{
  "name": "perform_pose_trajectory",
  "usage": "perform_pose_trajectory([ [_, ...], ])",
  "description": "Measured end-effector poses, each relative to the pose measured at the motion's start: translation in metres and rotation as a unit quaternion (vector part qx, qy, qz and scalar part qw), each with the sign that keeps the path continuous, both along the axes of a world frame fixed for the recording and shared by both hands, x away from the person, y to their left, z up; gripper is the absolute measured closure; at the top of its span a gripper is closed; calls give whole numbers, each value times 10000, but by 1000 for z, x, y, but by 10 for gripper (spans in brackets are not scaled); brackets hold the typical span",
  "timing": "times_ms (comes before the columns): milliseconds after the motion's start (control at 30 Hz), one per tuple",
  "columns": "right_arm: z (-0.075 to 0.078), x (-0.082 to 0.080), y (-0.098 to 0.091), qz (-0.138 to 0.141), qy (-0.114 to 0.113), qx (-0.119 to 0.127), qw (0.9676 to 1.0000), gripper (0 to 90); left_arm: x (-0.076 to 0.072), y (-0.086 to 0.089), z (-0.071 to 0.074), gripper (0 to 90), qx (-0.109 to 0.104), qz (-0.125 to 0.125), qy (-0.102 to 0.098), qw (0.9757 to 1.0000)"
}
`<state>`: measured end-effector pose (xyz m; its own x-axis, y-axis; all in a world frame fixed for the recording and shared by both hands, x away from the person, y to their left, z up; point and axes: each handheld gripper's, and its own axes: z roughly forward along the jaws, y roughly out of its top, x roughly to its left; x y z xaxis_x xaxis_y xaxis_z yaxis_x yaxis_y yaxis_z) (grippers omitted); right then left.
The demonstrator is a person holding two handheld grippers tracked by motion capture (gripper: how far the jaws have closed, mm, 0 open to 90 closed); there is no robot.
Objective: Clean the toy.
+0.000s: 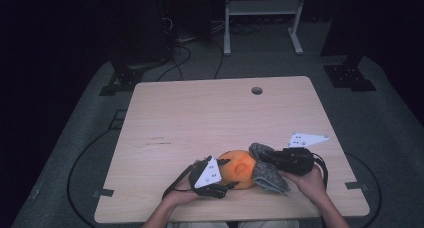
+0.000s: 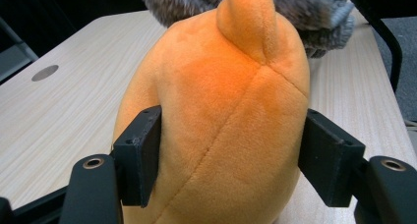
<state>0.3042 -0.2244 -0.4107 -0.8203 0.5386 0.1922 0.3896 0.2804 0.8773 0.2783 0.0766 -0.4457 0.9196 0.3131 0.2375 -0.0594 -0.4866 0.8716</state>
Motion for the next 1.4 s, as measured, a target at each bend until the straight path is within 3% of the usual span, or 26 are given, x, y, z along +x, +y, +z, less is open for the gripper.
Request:
perform_pose_trajectory([
  [100,-5,4,-1,17,124,27,9999,815,3,3,0,313,-101,70,117,9999],
  [200,-14,9,-8,-144,302,30,9994,815,6,5,0,313,-161,83,190,9997],
  [300,-11,7,-11,-209,229,4,9995,815,6,8,-1,312,-188,102,227,9995],
  [400,-5,4,-7,-68,148,200,9997,815,9,11,-1,310,-253,145,303,9991],
  [500,-12,7,-5,-30,232,124,9996,815,11,12,-1,308,-298,199,367,9987],
  [600,-18,11,-10,-182,386,30,9991,815,12,13,-1,308,-340,230,432,9982],
  [700,-13,6,-9,-169,271,89,9995,815,14,15,-1,309,-408,290,523,9974],
  [767,-5,0,-5,18,118,333,9994,814,17,16,-1,315,-498,366,646,9960],
  [833,0,-4,2,143,-51,349,9993,814,20,17,0,322,-606,482,809,9937],
  [867,-1,-4,4,168,-94,292,9994,814,22,18,0,326,-668,544,902,9922],
  [967,-13,0,8,-48,-33,-228,9997,815,26,19,0,334,-814,715,1121,9878],
  [1000,-17,2,7,-114,71,-227,9997,815,27,19,0,334,-859,752,1160,9867],
  [1033,-17,2,7,-153,84,-202,9996,815,28,18,0,336,-895,799,1176,9858],
  [1100,-9,-3,11,-139,-137,-120,9997,815,31,17,0,339,-1003,902,1274,9826],
  [1167,-1,-8,19,123,-293,158,9994,814,33,15,0,342,-1062,981,1334,9805],
  [1267,1,-13,35,226,-573,-99,9981,814,33,14,0,343,-1077,1032,1360,9794],
  [1333,-4,-9,31,211,-423,-13,9989,814,33,16,0,345,-1126,1067,1431,9775],
  [1400,-8,-4,23,-57,-416,-342,9985,814,35,18,0,346,-1223,1111,1519,9745],
])
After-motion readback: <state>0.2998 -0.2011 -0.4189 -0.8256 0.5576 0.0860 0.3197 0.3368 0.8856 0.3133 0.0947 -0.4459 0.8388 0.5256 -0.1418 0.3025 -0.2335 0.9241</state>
